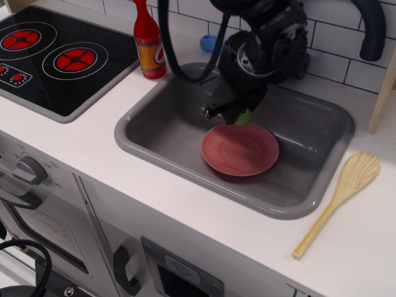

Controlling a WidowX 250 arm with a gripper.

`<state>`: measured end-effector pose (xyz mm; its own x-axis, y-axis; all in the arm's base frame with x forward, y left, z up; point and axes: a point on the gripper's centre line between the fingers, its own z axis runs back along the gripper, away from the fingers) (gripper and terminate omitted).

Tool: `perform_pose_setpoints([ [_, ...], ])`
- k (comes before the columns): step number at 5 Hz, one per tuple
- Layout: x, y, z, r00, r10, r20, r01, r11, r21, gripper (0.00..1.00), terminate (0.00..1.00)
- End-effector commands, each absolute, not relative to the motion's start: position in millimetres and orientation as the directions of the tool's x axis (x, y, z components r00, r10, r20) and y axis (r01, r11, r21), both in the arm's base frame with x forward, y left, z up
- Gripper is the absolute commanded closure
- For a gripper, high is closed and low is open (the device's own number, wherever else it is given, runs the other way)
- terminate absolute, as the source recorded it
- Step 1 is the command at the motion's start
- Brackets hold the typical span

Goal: Take spatula off plate sink

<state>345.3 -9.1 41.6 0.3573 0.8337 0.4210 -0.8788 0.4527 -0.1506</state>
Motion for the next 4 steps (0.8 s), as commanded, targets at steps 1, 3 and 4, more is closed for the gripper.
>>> perform_pose_setpoints([
  [1, 332, -40, 49, 0.703, 0.521, 0.484, -0.575, 0.817, -0.046, 1.00, 0.00],
  [3, 310, -61, 43, 0.880, 0.285, 0.379, -0.286, 0.957, -0.056, 1.00, 0.00],
  [4, 303, -64, 45, 0.941, 0.211, 0.263, -0.188, 0.976, -0.111, 1.00, 0.00],
])
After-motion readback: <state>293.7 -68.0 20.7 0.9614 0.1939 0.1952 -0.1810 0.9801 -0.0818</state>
